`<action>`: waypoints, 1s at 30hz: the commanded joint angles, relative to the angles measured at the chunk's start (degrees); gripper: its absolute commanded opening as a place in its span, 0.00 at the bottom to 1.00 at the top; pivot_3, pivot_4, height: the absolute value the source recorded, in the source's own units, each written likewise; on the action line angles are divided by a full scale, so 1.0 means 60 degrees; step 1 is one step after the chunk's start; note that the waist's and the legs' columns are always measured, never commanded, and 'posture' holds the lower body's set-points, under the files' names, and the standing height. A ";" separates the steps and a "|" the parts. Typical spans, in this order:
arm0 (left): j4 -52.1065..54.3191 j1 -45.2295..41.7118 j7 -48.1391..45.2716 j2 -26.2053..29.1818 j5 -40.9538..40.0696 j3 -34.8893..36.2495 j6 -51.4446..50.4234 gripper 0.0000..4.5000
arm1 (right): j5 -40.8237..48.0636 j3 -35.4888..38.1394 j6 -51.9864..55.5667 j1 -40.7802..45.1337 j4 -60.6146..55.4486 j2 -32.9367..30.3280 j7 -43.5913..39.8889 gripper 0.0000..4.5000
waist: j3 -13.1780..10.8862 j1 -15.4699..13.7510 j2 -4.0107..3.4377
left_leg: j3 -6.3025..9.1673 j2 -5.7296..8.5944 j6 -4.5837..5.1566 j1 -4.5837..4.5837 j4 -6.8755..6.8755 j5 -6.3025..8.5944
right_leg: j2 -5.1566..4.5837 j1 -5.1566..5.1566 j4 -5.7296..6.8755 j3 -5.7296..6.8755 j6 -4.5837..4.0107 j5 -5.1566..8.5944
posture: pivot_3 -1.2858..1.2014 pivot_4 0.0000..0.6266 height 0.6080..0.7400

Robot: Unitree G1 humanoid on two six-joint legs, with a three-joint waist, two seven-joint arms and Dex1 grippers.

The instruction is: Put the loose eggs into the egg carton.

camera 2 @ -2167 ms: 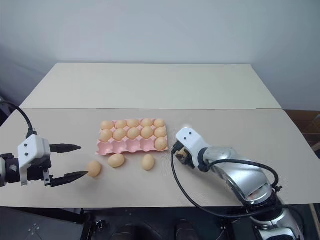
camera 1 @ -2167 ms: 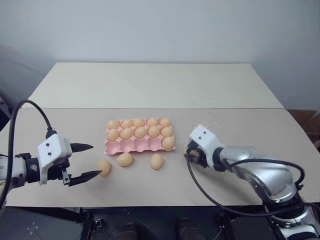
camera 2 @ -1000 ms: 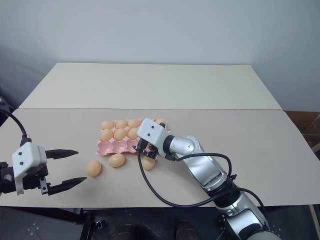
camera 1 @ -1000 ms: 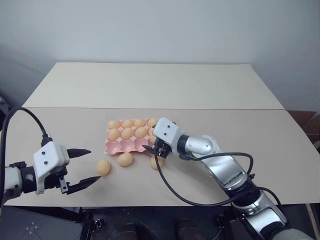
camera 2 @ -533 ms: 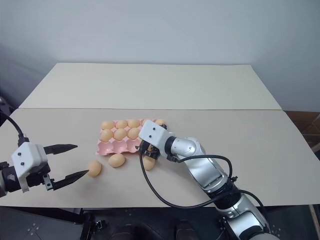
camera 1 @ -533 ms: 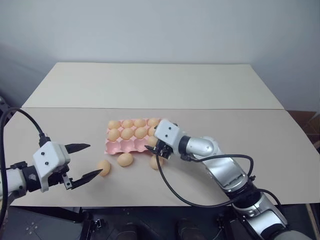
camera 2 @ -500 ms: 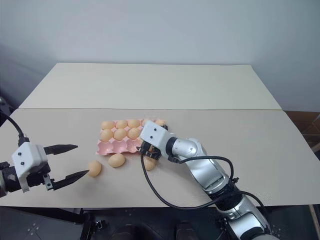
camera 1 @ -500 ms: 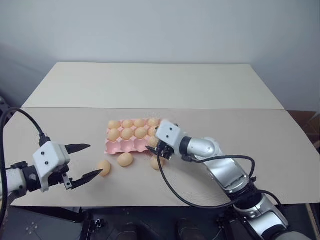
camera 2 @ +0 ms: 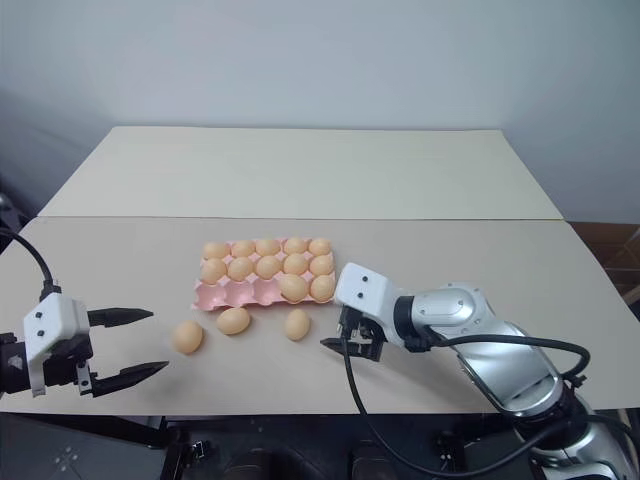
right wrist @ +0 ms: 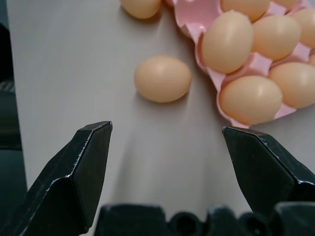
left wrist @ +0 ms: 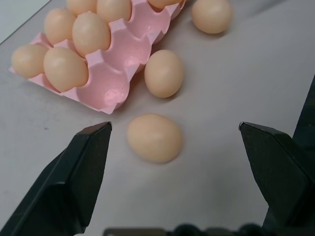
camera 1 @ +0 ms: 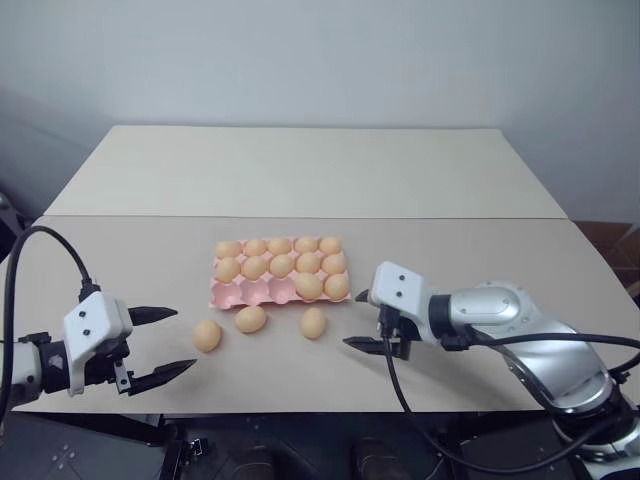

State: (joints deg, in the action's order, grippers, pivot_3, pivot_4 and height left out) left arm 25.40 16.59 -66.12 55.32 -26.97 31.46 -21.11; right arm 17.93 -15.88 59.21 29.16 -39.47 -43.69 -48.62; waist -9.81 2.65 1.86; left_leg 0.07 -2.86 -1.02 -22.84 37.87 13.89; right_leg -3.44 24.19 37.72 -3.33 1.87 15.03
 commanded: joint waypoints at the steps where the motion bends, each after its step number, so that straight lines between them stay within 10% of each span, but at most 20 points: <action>1: -0.0042 -0.0056 -0.0108 0.0176 0.0089 0.0259 0.0243 1.00 | 0.0210 0.0303 -0.0267 0.0039 -0.0328 -0.0151 -0.0023 0.93 | 0.0000 -0.0005 0.0000 | 0.0000 0.0000 0.0000 0.0000 0.0000 0.0000 | 0.0000 -0.0001 0.0000 0.0000 0.0000 0.0000 | 0.52 0.24 1.00; 30: 0.0151 -0.0053 0.0136 0.0196 0.0249 0.0314 0.0083 1.00 | -0.2027 -0.2685 -0.1379 0.0488 0.1824 0.2917 0.2491 0.93 | 0.0007 -0.0013 0.0010 | 0.0000 0.0000 0.0000 -0.0006 0.0000 0.0000 | -0.0001 0.0007 0.0003 0.0000 0.0000 0.0000 | 0.52 0.24 1.00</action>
State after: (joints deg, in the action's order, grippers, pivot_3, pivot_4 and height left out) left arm 25.14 16.68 -65.70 55.84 -25.73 32.46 -21.22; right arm 6.38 -31.63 52.85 31.54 -28.41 -26.62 -33.70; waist -9.77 2.57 1.93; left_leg 0.07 -2.86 -1.02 -22.87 37.88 13.89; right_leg -3.44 24.24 37.75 -3.33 1.87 15.02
